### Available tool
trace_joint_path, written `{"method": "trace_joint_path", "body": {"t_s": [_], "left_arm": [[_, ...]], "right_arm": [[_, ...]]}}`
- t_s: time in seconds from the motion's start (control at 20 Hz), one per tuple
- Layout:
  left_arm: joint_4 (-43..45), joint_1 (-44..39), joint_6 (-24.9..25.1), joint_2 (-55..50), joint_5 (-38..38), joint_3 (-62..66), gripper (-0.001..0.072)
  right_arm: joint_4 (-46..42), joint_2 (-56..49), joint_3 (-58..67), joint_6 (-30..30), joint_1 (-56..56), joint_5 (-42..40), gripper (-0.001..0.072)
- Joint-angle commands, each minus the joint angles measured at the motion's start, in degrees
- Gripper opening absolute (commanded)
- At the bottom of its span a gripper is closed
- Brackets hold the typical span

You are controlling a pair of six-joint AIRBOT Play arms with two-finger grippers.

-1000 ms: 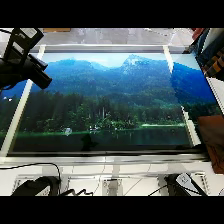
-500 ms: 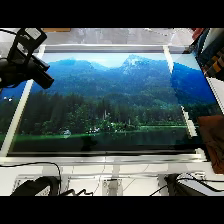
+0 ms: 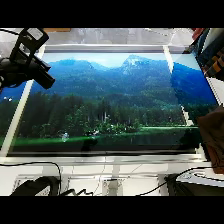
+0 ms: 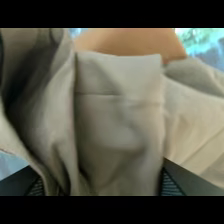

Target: Fold the clothes and pants, and hang the long-sleeved shirts on hangers.

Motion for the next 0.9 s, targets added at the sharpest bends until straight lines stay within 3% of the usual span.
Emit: {"method": "trace_joint_path", "body": {"t_s": [0.0, 0.25, 0.45, 0.5, 0.6, 0.65, 0.75, 0.85], "left_arm": [[0.0, 0.0, 0.0, 0.0, 0.0, 0.0, 0.0011], [0.1, 0.0, 0.0, 0.0, 0.0, 0.0, 0.0011], [0.1, 0.0, 0.1, 0.0, 0.0, 0.0, 0.0011], [0.1, 0.0, 0.0, 0.0, 0.0, 0.0, 0.0011], [0.1, 0.0, 0.0, 0.0, 0.0, 0.0, 0.0011], [0.1, 0.0, 0.1, 0.0, 0.0, 0.0, 0.0011], [0.1, 0.0, 0.1, 0.0, 0.0, 0.0, 0.0011], [0.1, 0.0, 0.1, 0.0, 0.0, 0.0, 0.0011]], "right_arm": [[2.3, -0.3, 1.6, 0.2, 0.0, -1.9, 0.0625], [5.8, 2.5, 9.5, 1.6, 0.0, -2.0, 0.0624], [21.3, 5.1, 13.4, 1.6, 0.1, 2.3, 0.0616], [24.9, 5.8, 13.4, 1.6, 0.6, 4.1, 0.0567], [27.1, 6.7, 13.4, 1.6, 3.4, 8.2, 0.0333], [27.4, 7.1, 13.4, 1.6, 5.8, 10.1, 0.0279], [27.1, 7.8, 13.4, 1.4, 11.4, 10.5, 0.0050], [27.1, 8.1, 13.4, 1.4, 16.7, 9.0, 0.0011]]}}
